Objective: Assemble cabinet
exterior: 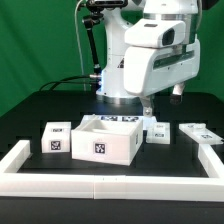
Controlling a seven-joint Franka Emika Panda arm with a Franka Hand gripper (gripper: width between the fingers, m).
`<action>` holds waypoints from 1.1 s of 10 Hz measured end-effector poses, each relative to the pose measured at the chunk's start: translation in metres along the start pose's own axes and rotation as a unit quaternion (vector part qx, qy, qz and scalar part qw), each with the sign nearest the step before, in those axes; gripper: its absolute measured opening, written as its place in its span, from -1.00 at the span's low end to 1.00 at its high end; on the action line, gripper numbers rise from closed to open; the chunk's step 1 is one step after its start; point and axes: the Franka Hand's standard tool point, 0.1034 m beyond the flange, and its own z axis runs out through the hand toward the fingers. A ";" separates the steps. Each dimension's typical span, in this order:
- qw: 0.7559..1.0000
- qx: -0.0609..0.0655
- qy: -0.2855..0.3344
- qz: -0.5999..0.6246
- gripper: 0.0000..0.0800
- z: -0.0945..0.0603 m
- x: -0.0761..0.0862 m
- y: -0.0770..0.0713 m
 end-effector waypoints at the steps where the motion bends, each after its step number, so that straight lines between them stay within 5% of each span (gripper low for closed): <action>1: 0.999 -0.014 0.009 -0.042 1.00 0.003 -0.013 -0.013; 3: 0.995 -0.024 0.016 -0.091 1.00 0.013 -0.033 -0.027; 4: 0.996 -0.019 0.014 -0.087 1.00 0.018 -0.040 -0.031; 8: 0.996 -0.018 0.013 -0.087 1.00 0.019 -0.041 -0.033; 11: 0.996 -0.016 0.013 -0.088 1.00 0.031 -0.067 -0.066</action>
Offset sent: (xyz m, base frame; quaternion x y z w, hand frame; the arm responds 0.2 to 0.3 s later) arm -0.0319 -0.0096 -0.0196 0.0041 0.0344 -0.0296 0.9990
